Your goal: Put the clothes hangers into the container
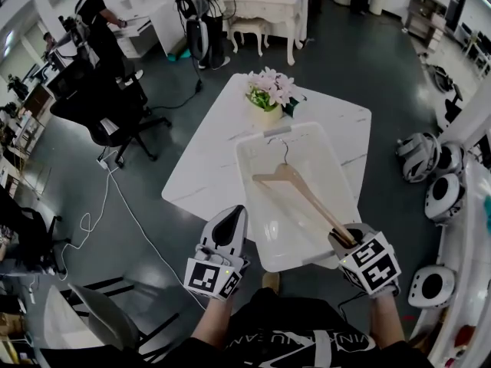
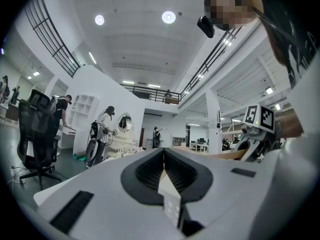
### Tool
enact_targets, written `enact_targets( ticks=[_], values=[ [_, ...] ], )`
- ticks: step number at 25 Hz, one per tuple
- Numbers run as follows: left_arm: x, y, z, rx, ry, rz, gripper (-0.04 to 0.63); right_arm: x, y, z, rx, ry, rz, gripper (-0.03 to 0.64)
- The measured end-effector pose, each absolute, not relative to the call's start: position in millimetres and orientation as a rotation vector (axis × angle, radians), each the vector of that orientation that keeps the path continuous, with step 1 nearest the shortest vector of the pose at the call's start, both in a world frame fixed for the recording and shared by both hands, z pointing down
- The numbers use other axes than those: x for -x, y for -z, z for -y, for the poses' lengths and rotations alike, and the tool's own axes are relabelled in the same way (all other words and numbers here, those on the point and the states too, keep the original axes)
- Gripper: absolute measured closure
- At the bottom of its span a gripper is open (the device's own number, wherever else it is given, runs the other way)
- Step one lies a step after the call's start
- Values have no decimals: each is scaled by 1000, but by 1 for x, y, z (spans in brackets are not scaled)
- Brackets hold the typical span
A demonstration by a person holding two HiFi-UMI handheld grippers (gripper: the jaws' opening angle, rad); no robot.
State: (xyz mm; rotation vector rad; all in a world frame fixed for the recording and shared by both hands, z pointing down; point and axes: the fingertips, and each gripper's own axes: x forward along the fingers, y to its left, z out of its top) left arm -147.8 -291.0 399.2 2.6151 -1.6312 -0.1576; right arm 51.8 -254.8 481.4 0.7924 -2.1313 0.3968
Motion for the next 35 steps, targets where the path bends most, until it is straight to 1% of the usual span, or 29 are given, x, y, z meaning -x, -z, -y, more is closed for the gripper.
enact_targets(
  ticks=[23,35],
  values=[
    [147,-390,310,-2692,170,1541,586,-50,-482,261,-802,-619,2111,561],
    [150,-387,306,-2695,171,1531,586,-52,-481,259,-810,-623,2108,560]
  ],
)
